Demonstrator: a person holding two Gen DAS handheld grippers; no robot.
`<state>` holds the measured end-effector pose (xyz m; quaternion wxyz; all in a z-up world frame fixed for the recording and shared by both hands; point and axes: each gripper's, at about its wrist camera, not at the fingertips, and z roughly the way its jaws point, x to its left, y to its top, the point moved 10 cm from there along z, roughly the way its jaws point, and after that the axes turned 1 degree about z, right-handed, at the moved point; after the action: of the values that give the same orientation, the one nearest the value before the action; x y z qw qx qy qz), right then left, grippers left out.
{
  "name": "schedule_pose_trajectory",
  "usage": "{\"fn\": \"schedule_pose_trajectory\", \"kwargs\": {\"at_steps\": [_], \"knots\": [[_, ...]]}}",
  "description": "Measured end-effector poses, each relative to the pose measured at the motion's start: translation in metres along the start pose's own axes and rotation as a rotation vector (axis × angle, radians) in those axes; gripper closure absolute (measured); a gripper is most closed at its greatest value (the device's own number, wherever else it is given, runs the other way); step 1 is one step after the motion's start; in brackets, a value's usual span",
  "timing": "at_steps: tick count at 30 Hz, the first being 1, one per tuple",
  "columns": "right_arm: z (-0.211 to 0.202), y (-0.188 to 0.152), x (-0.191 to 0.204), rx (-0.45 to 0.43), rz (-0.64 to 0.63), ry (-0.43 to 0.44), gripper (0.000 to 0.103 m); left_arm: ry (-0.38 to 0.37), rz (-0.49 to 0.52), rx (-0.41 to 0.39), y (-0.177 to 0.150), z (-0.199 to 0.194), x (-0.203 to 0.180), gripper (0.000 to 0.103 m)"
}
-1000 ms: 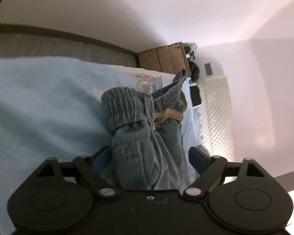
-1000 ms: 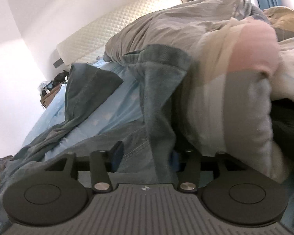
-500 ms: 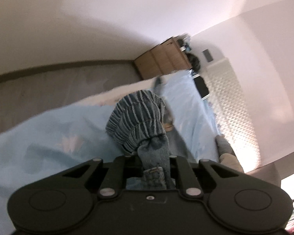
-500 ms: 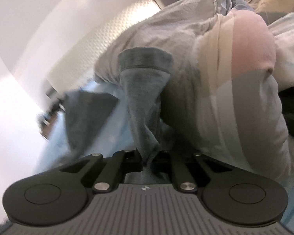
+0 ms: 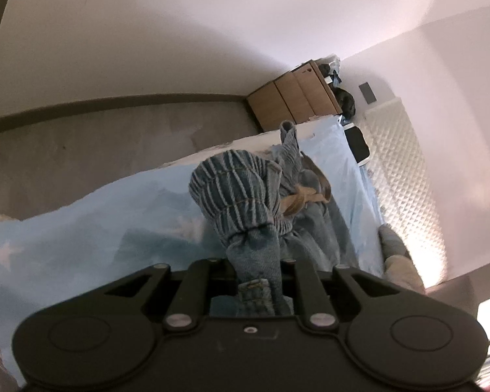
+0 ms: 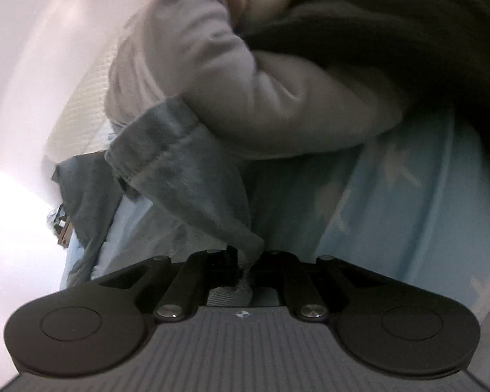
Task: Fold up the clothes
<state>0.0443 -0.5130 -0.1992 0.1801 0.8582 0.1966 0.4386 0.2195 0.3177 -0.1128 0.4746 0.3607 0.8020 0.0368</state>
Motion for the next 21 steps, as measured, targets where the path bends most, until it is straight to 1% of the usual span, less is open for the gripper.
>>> {"fn": "schedule_pose_trajectory", "kwargs": {"at_steps": [2,4,6,7,8,9,11,14,16,18,21], "knots": [[-0.003,0.002,0.007,0.009,-0.061,-0.001,0.096,0.024,0.053,-0.010,-0.001,-0.002,-0.005,0.083],[-0.006,0.003,0.014,0.021,-0.133,-0.012,0.093,0.081,0.128,-0.034,-0.002,-0.009,-0.013,0.074],[-0.010,0.003,0.021,0.032,-0.220,-0.038,0.084,0.129,0.194,-0.063,-0.002,-0.016,-0.020,0.057],[-0.014,0.002,0.024,0.027,-0.274,-0.056,0.081,0.140,0.221,-0.090,-0.003,-0.022,-0.025,0.052],[-0.018,0.001,0.027,0.019,-0.316,-0.065,0.075,0.143,0.247,-0.126,-0.003,-0.032,-0.031,0.042],[-0.023,0.000,0.029,0.004,-0.355,-0.071,0.068,0.145,0.270,-0.160,-0.005,-0.041,-0.037,0.036],[-0.035,0.000,0.034,-0.042,-0.425,-0.082,0.059,0.150,0.315,-0.214,-0.009,-0.058,-0.048,0.034],[-0.053,0.005,0.042,-0.131,-0.507,-0.089,0.059,0.154,0.397,-0.244,-0.022,-0.070,-0.071,0.034],[-0.062,0.006,0.051,-0.180,-0.536,-0.067,0.059,0.152,0.461,-0.258,-0.035,-0.077,-0.090,0.033],[-0.070,0.008,0.061,-0.218,-0.561,-0.038,0.059,0.144,0.518,-0.254,-0.052,-0.073,-0.112,0.032],[-0.068,0.011,0.081,-0.239,-0.582,0.021,0.059,0.123,0.613,-0.226,-0.081,-0.058,-0.149,0.032]]}}
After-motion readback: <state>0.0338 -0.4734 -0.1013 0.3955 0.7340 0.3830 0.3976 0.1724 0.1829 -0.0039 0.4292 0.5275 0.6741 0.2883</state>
